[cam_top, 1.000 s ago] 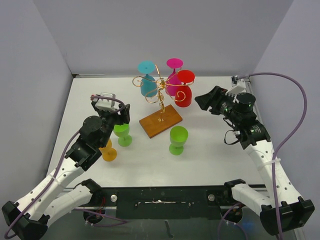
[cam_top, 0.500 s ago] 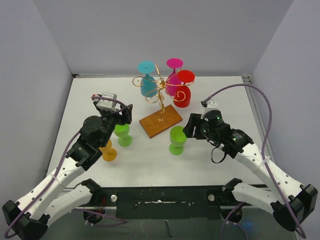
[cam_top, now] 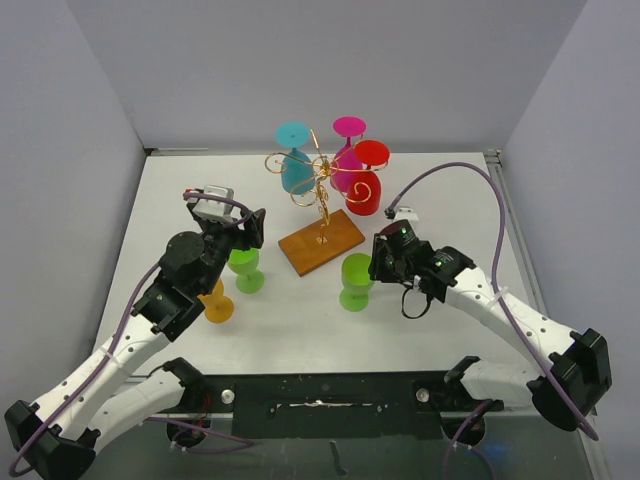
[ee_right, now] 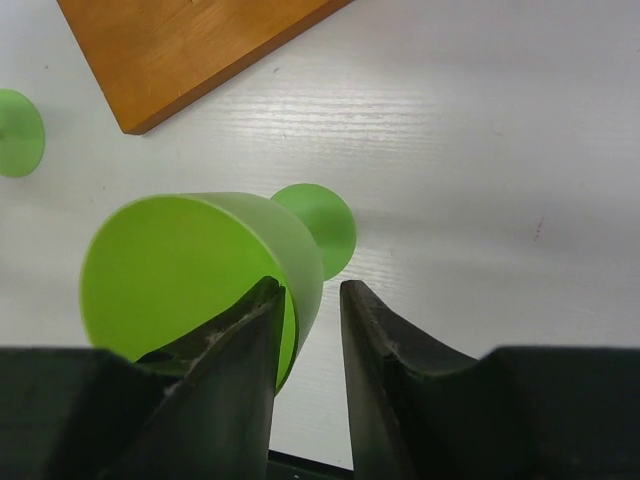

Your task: Place the wine glass upside down on the wine glass rack

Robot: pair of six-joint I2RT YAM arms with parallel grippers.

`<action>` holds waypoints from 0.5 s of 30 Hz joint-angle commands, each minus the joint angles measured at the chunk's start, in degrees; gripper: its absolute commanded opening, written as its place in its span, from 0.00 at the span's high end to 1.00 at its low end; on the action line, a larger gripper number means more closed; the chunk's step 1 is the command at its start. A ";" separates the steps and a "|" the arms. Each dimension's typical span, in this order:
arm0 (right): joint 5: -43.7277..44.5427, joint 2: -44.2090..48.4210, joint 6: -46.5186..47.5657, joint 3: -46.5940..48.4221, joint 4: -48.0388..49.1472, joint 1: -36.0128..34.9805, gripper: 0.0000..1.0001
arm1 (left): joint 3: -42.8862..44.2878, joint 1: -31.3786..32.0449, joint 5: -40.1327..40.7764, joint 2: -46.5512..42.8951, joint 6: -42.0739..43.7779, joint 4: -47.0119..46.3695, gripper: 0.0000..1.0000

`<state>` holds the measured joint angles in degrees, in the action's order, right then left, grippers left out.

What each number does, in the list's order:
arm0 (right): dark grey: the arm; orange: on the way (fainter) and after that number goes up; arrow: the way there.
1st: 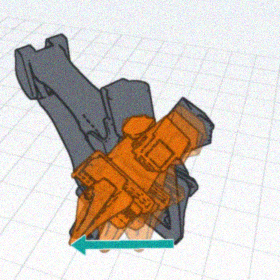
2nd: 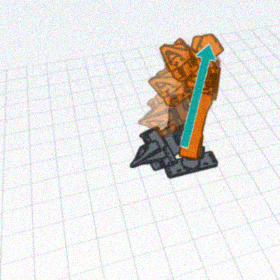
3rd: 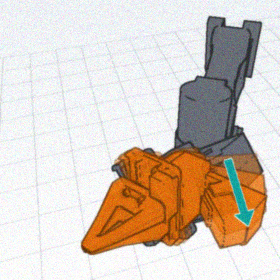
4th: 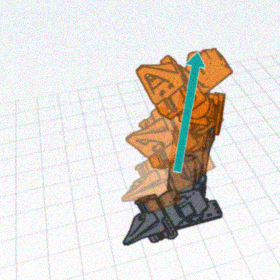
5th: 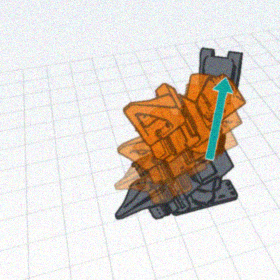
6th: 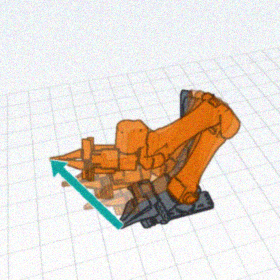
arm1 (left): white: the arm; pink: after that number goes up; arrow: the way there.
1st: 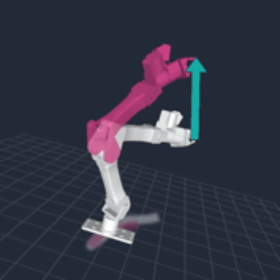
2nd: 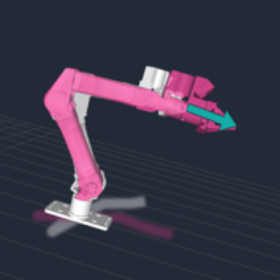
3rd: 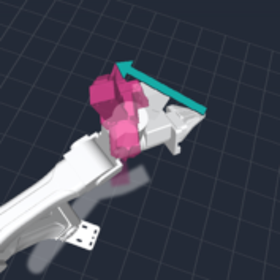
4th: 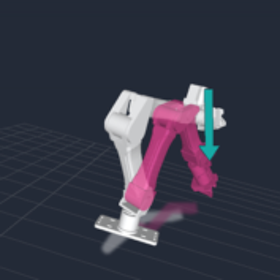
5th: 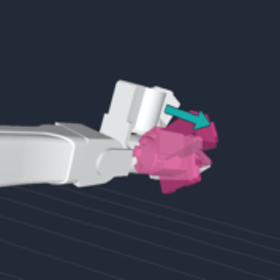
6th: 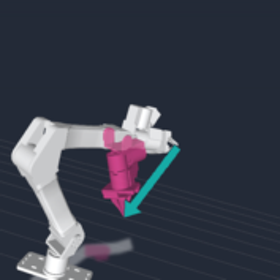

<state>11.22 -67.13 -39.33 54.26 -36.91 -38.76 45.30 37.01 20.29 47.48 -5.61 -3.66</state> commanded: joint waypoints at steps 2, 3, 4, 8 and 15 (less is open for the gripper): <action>3.40 -0.69 -0.37 4.01 0.38 -0.61 0.75 | 0.21 -0.21 -0.92 -0.39 -0.17 -3.52 0.33; 3.62 -0.86 -0.27 4.20 0.19 -0.61 0.77 | 0.16 -0.22 -0.85 -0.31 -0.17 -3.62 0.33; 4.04 -1.01 -0.16 4.45 -0.06 -0.66 0.80 | 0.14 -0.21 -0.79 -0.29 -0.20 -3.63 0.33; 4.52 -1.41 0.48 5.05 -0.45 -0.61 0.90 | 0.19 -0.22 -0.45 -0.07 -0.03 -3.63 0.33; 3.01 -0.63 1.63 5.16 1.53 -0.64 1.00 | 0.23 -0.26 -0.17 -0.11 0.17 -3.47 0.33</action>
<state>13.78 -68.38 -39.00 56.90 -38.22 -39.09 45.25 37.01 20.32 47.55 -5.58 -3.66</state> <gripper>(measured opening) 0.035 0.669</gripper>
